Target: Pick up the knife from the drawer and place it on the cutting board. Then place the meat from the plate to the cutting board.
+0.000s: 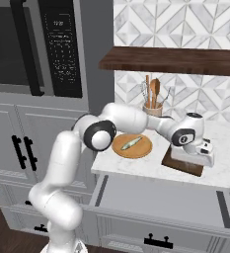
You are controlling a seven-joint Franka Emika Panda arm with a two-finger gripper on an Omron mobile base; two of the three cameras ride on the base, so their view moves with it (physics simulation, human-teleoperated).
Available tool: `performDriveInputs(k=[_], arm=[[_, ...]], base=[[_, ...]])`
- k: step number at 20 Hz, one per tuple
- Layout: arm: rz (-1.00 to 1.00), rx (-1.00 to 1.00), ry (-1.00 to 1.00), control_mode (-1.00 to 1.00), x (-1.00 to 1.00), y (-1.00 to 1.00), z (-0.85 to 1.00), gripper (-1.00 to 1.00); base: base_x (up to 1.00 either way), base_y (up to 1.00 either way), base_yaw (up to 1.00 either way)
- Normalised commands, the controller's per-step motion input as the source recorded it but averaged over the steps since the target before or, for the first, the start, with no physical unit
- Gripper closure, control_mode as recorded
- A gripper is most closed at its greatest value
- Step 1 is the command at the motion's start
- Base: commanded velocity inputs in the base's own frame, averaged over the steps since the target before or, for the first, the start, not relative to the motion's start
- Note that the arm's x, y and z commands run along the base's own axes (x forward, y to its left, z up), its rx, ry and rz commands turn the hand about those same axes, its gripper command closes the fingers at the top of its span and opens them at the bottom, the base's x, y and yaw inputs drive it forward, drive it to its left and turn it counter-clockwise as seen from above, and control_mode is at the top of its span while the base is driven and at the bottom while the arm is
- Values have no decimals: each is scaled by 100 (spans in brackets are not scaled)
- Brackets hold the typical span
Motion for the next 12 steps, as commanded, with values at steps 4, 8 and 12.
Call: performDriveInputs(k=[4,8,12], arm=[[0,0,0,-100,7,5,-42,-100],[0,0,0,-100,20,2,-4,-100],[0,0,0,-100,30,5,27,-100]], base=[[0,0,0],[0,0,0],[0,0,0]])
